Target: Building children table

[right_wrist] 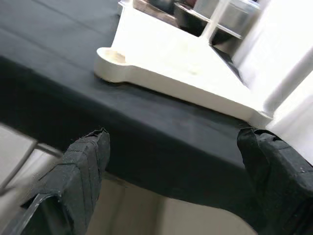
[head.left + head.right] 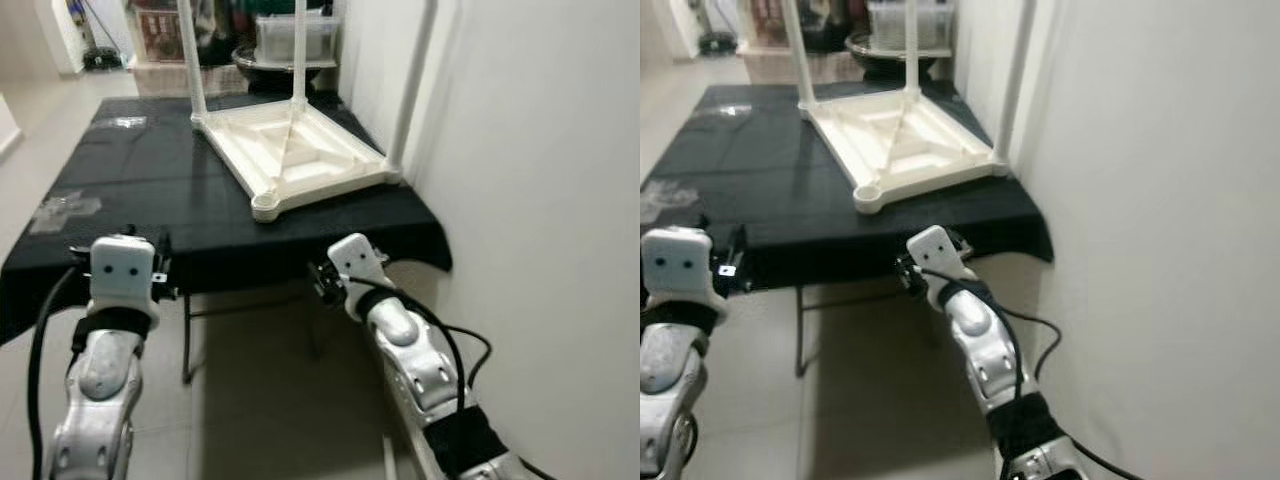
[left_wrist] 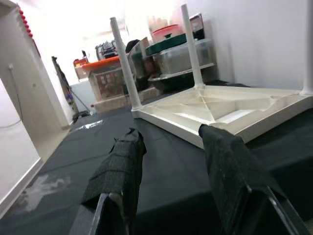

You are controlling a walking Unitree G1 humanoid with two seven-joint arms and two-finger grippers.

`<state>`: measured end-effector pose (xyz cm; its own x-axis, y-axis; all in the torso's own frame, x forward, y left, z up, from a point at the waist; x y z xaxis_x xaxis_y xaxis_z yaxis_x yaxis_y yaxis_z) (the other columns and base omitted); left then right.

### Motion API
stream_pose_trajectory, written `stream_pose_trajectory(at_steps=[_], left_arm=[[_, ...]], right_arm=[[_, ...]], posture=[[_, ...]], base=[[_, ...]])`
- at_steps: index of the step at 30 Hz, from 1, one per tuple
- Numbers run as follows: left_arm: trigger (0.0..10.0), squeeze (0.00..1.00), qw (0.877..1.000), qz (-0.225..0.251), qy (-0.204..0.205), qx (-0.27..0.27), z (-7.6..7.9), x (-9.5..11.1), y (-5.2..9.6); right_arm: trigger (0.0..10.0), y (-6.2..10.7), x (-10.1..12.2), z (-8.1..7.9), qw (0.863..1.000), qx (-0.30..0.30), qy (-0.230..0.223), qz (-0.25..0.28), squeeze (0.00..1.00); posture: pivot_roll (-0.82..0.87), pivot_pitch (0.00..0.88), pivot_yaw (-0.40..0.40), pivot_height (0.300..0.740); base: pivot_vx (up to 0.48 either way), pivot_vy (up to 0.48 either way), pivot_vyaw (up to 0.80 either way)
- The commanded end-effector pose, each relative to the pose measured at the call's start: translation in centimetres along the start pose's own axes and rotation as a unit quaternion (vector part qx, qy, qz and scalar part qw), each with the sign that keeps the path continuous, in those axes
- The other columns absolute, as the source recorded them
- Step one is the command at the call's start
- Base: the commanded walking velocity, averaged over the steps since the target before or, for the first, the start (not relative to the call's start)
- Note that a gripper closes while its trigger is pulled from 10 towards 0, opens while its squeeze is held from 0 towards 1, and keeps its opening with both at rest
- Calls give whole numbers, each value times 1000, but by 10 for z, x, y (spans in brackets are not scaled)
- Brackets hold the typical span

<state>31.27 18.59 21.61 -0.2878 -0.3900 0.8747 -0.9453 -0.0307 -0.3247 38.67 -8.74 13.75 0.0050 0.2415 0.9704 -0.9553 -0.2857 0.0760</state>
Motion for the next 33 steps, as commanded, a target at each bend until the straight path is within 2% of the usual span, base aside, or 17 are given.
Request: stream_pose_trajectory(at_steps=[1, 3, 9, 14, 19, 23, 24, 30, 33], left_arm=[[10000, 0, 1000, -4, -10, 8, -7, -3, 1], [10000, 0, 1000, -4, -10, 8, -7, -3, 1], [10000, 0, 1000, -2, -8, 7, -5, -2, 0], [10000, 0, 1000, 1, -4, 7, -4, -1, -1], [10000, 0, 1000, 3, -3, 5, -2, -1, -1], [10000, 0, 1000, 4, -3, 3, -2, -1, -1], [10000, 0, 1000, 4, -3, 3, -2, -1, -2], [10000, 0, 1000, 4, -4, 2, -2, -2, -1], [10000, 0, 1000, 2, -5, 1, -2, -3, 0]], right_arm=[[10000, -2, 7, -13, 1000, 16, -8, 12, 0], [10000, -2, 7, -13, 1000, 16, -8, 12, 0], [10000, -3, 7, -11, 1000, 15, -6, 12, 0], [10000, -3, 7, -13, 1000, 18, -2, 14, 0], [10000, -3, 9, -12, 1000, 17, -1, 16, 0], [10000, -2, 8, -14, 1000, 18, 9, 17, 0], [10000, -2, 7, -13, 1000, 17, -2, 16, 0], [10000, -2, 5, -6, 1000, -2, -17, 12, 0], [10000, -2, 6, 8, 999, -42, -14, 14, 0]], posture=[[-72, 0, -64, 740], [-72, 0, -64, 740], [-72, 0, -65, 740], [-73, 0, -66, 740], [-73, 0, -65, 740], [-75, 0, -63, 740], [-74, 0, -62, 740], [-73, 0, -60, 740], [-74, 0, -60, 740]], base=[[0, 0, 719], [0, 0, 719], [0, 0, 0], [274, 0, 800], [304, 0, 0], [304, 0, 800], [304, 0, 0], [276, 0, 0], [0, 0, 0]])
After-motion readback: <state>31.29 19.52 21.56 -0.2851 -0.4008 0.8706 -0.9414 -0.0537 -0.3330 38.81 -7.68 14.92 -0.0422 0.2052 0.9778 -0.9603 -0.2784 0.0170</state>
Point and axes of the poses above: a point about 5 cm out from each wrist's last joint towards the gripper, its own y axis pointing back from the gripper into the wrist, its own x axis along the axis of the wrist's last joint, z = x × y, the point moved 6 cm from there along -y, pointing out of the wrist towards the gripper, and after that the axes turned 10 degrees about -y, right-handed, at the moved point
